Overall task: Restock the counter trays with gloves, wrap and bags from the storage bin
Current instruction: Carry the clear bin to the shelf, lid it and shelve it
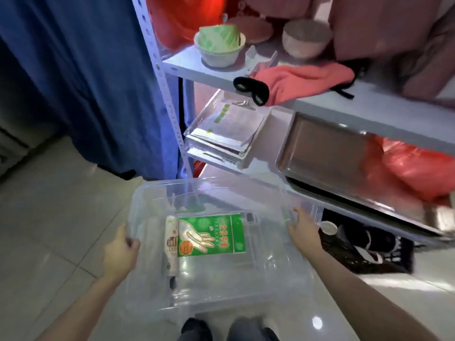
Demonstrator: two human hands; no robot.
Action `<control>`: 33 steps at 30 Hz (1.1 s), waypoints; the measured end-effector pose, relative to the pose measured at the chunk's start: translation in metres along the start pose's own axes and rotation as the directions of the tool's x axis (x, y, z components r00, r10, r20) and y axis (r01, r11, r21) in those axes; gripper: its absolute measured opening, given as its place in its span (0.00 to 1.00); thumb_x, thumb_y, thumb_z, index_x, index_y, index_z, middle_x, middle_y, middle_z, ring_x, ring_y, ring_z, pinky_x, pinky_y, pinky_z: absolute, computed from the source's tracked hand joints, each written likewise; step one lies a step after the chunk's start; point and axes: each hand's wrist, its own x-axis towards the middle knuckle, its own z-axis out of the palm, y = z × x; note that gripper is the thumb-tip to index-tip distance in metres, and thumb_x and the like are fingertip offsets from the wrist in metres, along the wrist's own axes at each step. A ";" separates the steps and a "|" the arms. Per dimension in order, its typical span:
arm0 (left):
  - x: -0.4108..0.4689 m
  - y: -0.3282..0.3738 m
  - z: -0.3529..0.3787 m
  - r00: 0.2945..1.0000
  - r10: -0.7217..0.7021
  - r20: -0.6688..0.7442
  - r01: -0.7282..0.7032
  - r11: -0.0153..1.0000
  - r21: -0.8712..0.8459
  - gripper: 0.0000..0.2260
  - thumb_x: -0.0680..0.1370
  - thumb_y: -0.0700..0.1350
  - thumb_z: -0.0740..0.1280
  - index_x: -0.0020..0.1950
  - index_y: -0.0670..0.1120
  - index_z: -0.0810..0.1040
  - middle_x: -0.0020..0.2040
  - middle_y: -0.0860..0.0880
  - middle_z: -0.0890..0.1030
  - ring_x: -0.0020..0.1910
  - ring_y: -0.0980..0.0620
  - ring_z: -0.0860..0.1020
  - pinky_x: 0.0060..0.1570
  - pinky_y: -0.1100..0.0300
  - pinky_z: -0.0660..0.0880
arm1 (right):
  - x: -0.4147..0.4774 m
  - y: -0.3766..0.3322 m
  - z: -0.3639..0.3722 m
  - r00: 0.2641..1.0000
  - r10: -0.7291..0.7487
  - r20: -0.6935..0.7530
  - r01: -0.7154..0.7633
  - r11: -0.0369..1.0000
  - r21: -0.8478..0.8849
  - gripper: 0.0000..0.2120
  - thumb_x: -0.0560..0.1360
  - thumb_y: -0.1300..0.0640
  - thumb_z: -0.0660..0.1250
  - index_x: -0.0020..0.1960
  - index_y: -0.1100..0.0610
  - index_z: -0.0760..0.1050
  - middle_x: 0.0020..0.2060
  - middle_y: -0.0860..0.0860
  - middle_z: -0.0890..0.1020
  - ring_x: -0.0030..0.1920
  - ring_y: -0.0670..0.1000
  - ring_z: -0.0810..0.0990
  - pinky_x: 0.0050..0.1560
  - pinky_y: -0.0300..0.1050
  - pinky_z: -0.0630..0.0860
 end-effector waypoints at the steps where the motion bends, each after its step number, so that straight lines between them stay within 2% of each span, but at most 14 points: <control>1: 0.011 0.002 0.000 0.999 0.018 0.043 -0.018 1.000 0.005 0.24 0.75 0.39 0.66 0.71 0.44 0.67 0.44 0.42 0.80 0.46 0.37 0.78 0.47 0.49 0.72 | -0.007 0.003 0.004 0.999 0.048 -0.002 -0.048 0.998 0.040 0.20 0.75 0.61 0.63 0.66 0.56 0.67 0.57 0.59 0.78 0.54 0.62 0.77 0.49 0.51 0.72; 4: 0.039 0.007 0.004 0.985 0.078 0.151 -0.079 0.997 0.002 0.27 0.74 0.37 0.66 0.73 0.46 0.64 0.38 0.47 0.77 0.36 0.45 0.74 0.39 0.54 0.70 | -0.026 0.015 0.019 0.981 0.191 0.025 -0.193 0.972 0.133 0.22 0.73 0.63 0.62 0.66 0.52 0.66 0.54 0.60 0.77 0.53 0.62 0.77 0.45 0.50 0.72; 6: 0.056 0.004 0.015 0.972 0.100 0.212 -0.111 0.993 0.043 0.29 0.73 0.36 0.66 0.73 0.47 0.63 0.37 0.48 0.77 0.32 0.50 0.73 0.32 0.57 0.68 | -0.031 0.027 0.035 0.964 0.266 0.009 -0.265 0.960 0.091 0.22 0.74 0.61 0.62 0.67 0.52 0.66 0.54 0.59 0.77 0.53 0.62 0.76 0.48 0.51 0.73; 7: 0.065 0.001 0.025 0.968 0.102 0.229 -0.115 0.992 0.046 0.30 0.73 0.35 0.66 0.73 0.47 0.63 0.38 0.46 0.78 0.32 0.50 0.74 0.30 0.58 0.68 | -0.031 0.034 0.045 0.964 0.267 -0.005 -0.266 0.962 0.065 0.21 0.74 0.62 0.61 0.66 0.55 0.68 0.53 0.60 0.77 0.54 0.63 0.76 0.50 0.52 0.72; 10: 0.091 -0.018 0.061 0.961 0.109 0.255 -0.129 0.990 0.061 0.30 0.73 0.35 0.66 0.74 0.47 0.63 0.43 0.42 0.79 0.37 0.43 0.76 0.35 0.56 0.71 | -0.029 0.053 0.081 0.956 0.291 -0.042 -0.286 0.952 0.109 0.11 0.71 0.66 0.62 0.53 0.62 0.76 0.42 0.59 0.80 0.46 0.63 0.78 0.43 0.50 0.71; 12: 0.103 -0.037 0.090 0.957 0.114 0.265 -0.144 0.985 0.096 0.29 0.75 0.36 0.65 0.75 0.45 0.61 0.40 0.44 0.79 0.39 0.41 0.76 0.41 0.52 0.72 | -0.027 0.067 0.111 0.937 0.347 -0.029 -0.341 0.931 0.130 0.12 0.71 0.65 0.63 0.54 0.61 0.75 0.41 0.59 0.80 0.44 0.62 0.78 0.42 0.50 0.74; 15: 0.130 -0.077 0.145 0.944 0.142 0.297 -0.184 0.976 0.118 0.29 0.75 0.38 0.65 0.76 0.45 0.60 0.37 0.44 0.80 0.39 0.40 0.79 0.41 0.52 0.71 | -0.013 0.096 0.167 0.922 0.386 -0.044 -0.376 0.915 0.146 0.14 0.72 0.62 0.65 0.58 0.60 0.75 0.45 0.60 0.80 0.46 0.62 0.79 0.45 0.48 0.75; 18: 0.170 -0.115 0.220 0.940 0.184 0.287 -0.223 0.969 0.110 0.29 0.75 0.38 0.65 0.75 0.47 0.62 0.35 0.45 0.80 0.34 0.43 0.78 0.35 0.55 0.70 | 0.014 0.132 0.235 0.912 0.406 -0.062 -0.393 0.907 0.151 0.14 0.73 0.62 0.65 0.58 0.60 0.76 0.44 0.61 0.81 0.44 0.61 0.80 0.44 0.48 0.75; 21: 0.205 -0.151 0.295 0.908 0.302 0.289 -0.337 0.938 0.077 0.28 0.73 0.36 0.66 0.72 0.49 0.66 0.32 0.48 0.78 0.29 0.47 0.76 0.33 0.56 0.70 | 0.041 0.168 0.301 0.899 0.423 -0.115 -0.406 0.902 0.147 0.13 0.72 0.63 0.64 0.56 0.63 0.76 0.44 0.64 0.81 0.47 0.64 0.79 0.47 0.56 0.78; 25: 0.245 -0.188 0.375 0.869 0.390 0.304 -0.417 0.909 0.028 0.27 0.72 0.38 0.67 0.66 0.58 0.66 0.31 0.52 0.78 0.27 0.51 0.77 0.26 0.61 0.72 | 0.058 0.208 0.372 0.880 0.422 -0.220 -0.389 0.904 0.178 0.10 0.73 0.62 0.62 0.51 0.65 0.77 0.42 0.64 0.81 0.47 0.65 0.78 0.46 0.56 0.76; 28: 0.270 -0.204 0.419 0.853 0.393 0.343 -0.406 0.913 -0.036 0.28 0.74 0.39 0.68 0.69 0.60 0.63 0.38 0.50 0.81 0.34 0.47 0.81 0.32 0.53 0.79 | 0.068 0.231 0.409 0.878 0.404 -0.257 -0.364 0.912 0.188 0.12 0.71 0.61 0.61 0.52 0.65 0.77 0.42 0.65 0.82 0.46 0.65 0.78 0.47 0.57 0.77; 31: 0.281 -0.213 0.451 0.826 0.477 0.299 -0.486 0.873 -0.051 0.27 0.73 0.38 0.68 0.67 0.57 0.66 0.36 0.49 0.80 0.34 0.49 0.79 0.32 0.56 0.78 | 0.076 0.251 0.437 0.863 0.396 -0.314 -0.361 0.918 0.167 0.11 0.70 0.66 0.62 0.51 0.65 0.78 0.42 0.65 0.82 0.46 0.65 0.78 0.45 0.55 0.77; 33: 0.285 -0.216 0.465 0.806 0.532 0.260 -0.532 0.843 -0.076 0.26 0.72 0.37 0.67 0.66 0.55 0.68 0.36 0.48 0.79 0.34 0.47 0.78 0.35 0.52 0.78 | 0.077 0.260 0.452 0.858 0.395 -0.330 -0.357 0.918 0.171 0.11 0.70 0.66 0.63 0.51 0.65 0.77 0.42 0.65 0.82 0.46 0.65 0.78 0.45 0.54 0.77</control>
